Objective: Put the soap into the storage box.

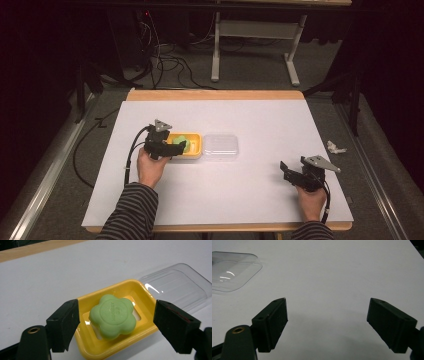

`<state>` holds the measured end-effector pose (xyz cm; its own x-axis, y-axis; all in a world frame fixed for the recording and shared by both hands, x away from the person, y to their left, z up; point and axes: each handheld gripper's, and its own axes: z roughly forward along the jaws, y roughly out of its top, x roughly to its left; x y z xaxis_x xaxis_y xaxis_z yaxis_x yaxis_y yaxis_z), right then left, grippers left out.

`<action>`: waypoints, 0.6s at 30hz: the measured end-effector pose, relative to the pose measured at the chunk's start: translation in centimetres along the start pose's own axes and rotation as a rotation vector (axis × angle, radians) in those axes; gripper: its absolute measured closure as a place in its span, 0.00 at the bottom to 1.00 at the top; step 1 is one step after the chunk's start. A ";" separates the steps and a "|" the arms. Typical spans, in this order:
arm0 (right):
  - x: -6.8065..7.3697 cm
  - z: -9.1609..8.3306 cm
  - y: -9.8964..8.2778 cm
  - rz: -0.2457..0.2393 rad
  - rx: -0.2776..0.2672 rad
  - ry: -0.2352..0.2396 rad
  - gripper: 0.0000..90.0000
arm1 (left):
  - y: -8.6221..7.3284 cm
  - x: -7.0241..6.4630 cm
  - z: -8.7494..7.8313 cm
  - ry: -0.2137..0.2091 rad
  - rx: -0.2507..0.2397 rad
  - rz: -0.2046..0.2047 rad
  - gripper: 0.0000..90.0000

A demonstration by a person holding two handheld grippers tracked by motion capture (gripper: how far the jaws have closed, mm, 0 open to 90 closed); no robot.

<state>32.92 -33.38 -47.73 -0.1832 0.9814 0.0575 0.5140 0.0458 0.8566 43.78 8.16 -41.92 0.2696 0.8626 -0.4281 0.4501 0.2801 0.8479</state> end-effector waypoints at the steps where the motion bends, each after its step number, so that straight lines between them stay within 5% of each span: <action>1: 0.0 0.0 0.0 -0.001 -0.001 0.000 0.19 | 0.0 0.0 -0.1 -0.003 -0.002 0.001 0.24; 18: 0.0 0.0 0.0 -0.006 -0.003 -0.002 0.19 | 0.2 0.1 -1.8 -0.018 -0.035 -0.019 0.25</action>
<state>32.92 -33.40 -47.72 -0.1845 0.9815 0.0514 0.5104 0.0510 0.8584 42.33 9.06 -41.18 0.2767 0.8494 -0.4494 0.4255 0.3110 0.8498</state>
